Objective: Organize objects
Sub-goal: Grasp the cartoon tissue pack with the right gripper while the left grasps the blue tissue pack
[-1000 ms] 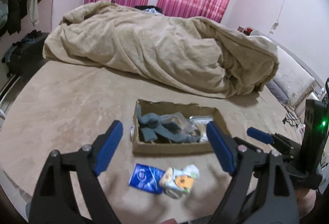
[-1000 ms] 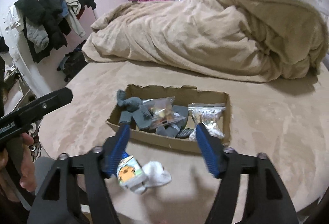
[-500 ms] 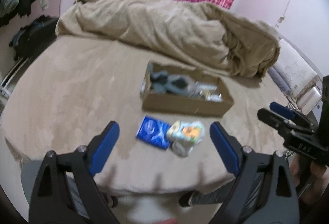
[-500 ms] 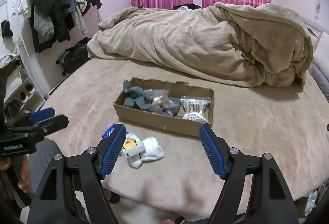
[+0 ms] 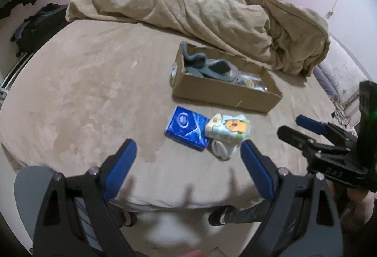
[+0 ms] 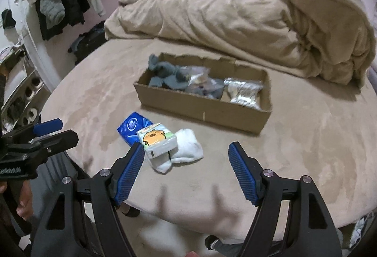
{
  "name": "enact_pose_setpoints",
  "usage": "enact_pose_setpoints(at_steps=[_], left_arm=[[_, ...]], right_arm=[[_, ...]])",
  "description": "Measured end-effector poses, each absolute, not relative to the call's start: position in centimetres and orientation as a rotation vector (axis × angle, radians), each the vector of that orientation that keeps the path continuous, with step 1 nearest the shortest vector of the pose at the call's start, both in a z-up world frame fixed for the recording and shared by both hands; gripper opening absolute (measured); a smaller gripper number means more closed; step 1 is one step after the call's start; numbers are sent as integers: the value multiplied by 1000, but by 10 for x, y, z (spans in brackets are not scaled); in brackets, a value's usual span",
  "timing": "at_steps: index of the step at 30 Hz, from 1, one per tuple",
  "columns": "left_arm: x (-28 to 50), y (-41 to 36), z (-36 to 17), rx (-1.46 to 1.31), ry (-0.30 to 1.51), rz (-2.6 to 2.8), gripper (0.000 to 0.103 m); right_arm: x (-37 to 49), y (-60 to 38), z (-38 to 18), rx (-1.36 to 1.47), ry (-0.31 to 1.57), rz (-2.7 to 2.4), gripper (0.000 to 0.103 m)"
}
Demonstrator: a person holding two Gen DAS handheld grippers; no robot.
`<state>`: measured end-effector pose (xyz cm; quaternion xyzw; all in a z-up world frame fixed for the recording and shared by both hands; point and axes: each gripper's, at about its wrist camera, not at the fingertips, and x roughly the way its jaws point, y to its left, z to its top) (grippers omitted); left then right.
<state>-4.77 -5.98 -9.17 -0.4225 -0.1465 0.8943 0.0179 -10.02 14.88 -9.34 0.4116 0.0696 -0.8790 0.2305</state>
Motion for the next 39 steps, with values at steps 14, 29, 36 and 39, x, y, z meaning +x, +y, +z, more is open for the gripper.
enact_pose_setpoints(at_steps=[14,29,36,39], left_arm=[[-71,-69,-139,-1470,-447,2719,91],[-114,-38,-179,-1531,-217,2676,91],[-133,-20,-191,-1540,8,2680,91],[-139,-20,-197,-1547,58,2685,91]], right_arm=[[-133,107,-148,1215,279,-2271,77],[-153,104,-157,1200,263,-2238,52],[-150,131,-140,1178,206,-2298,52],[-147,141,-135,1178,184,-2310,52]])
